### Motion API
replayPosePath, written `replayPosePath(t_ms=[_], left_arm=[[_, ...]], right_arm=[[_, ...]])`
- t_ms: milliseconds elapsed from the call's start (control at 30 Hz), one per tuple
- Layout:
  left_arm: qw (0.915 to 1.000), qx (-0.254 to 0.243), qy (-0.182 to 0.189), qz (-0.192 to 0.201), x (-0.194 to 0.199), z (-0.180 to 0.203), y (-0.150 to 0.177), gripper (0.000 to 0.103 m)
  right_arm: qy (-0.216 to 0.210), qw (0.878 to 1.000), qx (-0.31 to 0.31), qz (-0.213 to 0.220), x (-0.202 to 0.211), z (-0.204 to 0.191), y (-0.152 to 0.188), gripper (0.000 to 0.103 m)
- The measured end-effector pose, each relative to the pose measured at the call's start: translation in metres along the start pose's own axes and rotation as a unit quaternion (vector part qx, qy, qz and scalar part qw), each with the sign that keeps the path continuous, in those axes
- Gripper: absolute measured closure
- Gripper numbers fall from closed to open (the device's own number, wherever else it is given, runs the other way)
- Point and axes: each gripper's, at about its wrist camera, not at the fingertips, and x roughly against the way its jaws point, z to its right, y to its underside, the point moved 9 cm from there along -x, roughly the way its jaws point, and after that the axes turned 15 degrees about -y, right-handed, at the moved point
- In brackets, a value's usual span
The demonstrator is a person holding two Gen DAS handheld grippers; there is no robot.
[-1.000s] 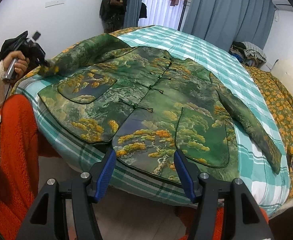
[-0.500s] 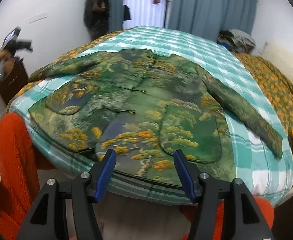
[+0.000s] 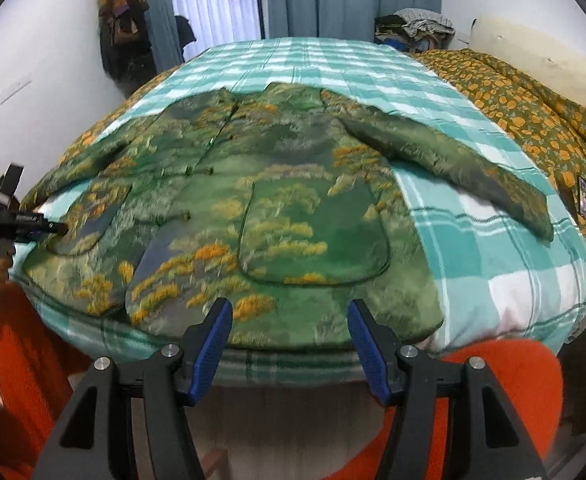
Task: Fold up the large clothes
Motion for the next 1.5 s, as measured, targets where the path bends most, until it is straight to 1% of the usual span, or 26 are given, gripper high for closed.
replayPosePath(t_ms=[33, 133, 300, 567, 700, 767, 833, 867, 933, 1000, 1100, 1167, 1200, 1233, 1267, 1300, 1333, 1367, 1433, 1500], left_arm=[[1.0000, 0.003, 0.003, 0.002, 0.001, 0.000, 0.000, 0.086], [0.9998, 0.014, 0.003, 0.012, 0.011, -0.008, 0.003, 0.089], [0.9994, 0.029, 0.012, 0.017, 0.009, -0.014, -0.002, 0.089], [0.9990, 0.034, 0.019, 0.021, 0.007, -0.015, 0.001, 0.089], [0.9992, 0.029, 0.014, 0.024, 0.003, -0.011, -0.003, 0.087], [0.9992, 0.021, 0.005, 0.033, 0.005, -0.010, -0.004, 0.081], [0.9985, 0.010, -0.021, 0.049, 0.010, -0.011, -0.004, 0.066], [0.9977, 0.005, -0.035, 0.058, 0.014, -0.011, -0.004, 0.063], [0.9958, -0.002, -0.049, 0.077, 0.024, -0.013, -0.003, 0.047], [0.9935, -0.003, -0.058, 0.098, 0.039, -0.015, -0.002, 0.038], [0.9906, -0.001, -0.065, 0.120, 0.058, -0.020, -0.001, 0.032], [0.9884, 0.006, -0.070, 0.134, 0.072, -0.023, -0.003, 0.025], [0.9865, 0.014, -0.070, 0.147, 0.082, -0.024, -0.005, 0.019], [0.9851, 0.018, -0.067, 0.157, 0.088, -0.023, -0.006, 0.012], [0.9833, 0.024, -0.061, 0.170, 0.097, -0.021, -0.008, 0.007], [0.9823, 0.028, -0.053, 0.177, 0.104, -0.019, -0.010, 0.000], [0.9808, 0.036, -0.037, 0.188, 0.113, -0.016, -0.013, 0.000], [0.9793, 0.043, -0.027, 0.196, 0.120, -0.012, -0.016, 0.000], [0.9771, 0.044, -0.024, 0.207, 0.129, -0.004, -0.020, 0.000], [0.9735, 0.032, -0.033, 0.224, 0.136, 0.006, -0.024, 0.000]], right_arm=[[-0.001, 1.000, 0.003, -0.002, -0.001, -0.002, 0.001, 0.042], [-0.005, 1.000, 0.025, 0.002, 0.000, -0.011, -0.003, 0.042], [-0.005, 0.999, 0.046, 0.003, 0.000, -0.019, -0.005, 0.042], [0.000, 0.999, 0.043, 0.009, 0.000, -0.011, -0.011, 0.042], [-0.003, 0.999, 0.046, 0.006, -0.002, -0.011, -0.013, 0.042], [-0.004, 0.999, 0.048, 0.006, -0.003, -0.013, -0.013, 0.042], [-0.003, 0.999, 0.051, 0.007, -0.004, -0.014, -0.013, 0.042], [-0.003, 0.999, 0.051, 0.006, -0.004, -0.016, -0.012, 0.042], [-0.004, 0.999, 0.052, 0.006, -0.006, -0.017, -0.011, 0.042], [-0.005, 0.999, 0.052, 0.005, -0.007, -0.018, -0.011, 0.042], [-0.007, 0.999, 0.054, 0.006, -0.007, -0.020, -0.011, 0.042], [-0.011, 0.998, 0.057, 0.006, -0.007, -0.023, -0.012, 0.042], [-0.015, 0.998, 0.060, 0.007, -0.008, -0.026, -0.012, 0.041], [-0.020, 0.998, 0.063, 0.007, -0.008, -0.028, -0.013, 0.038], [-0.030, 0.997, 0.064, 0.009, -0.008, -0.031, -0.014, 0.030], [-0.037, 0.997, 0.071, 0.011, -0.007, -0.035, -0.015, 0.025], [-0.041, 0.996, 0.077, 0.015, -0.005, -0.038, -0.017, 0.020], [-0.042, 0.996, 0.082, 0.020, -0.003, -0.041, -0.019, 0.020], [-0.038, 0.994, 0.101, 0.034, 0.004, -0.045, -0.026, 0.020], [-0.031, 0.992, 0.117, 0.046, 0.012, -0.048, -0.034, 0.019]])
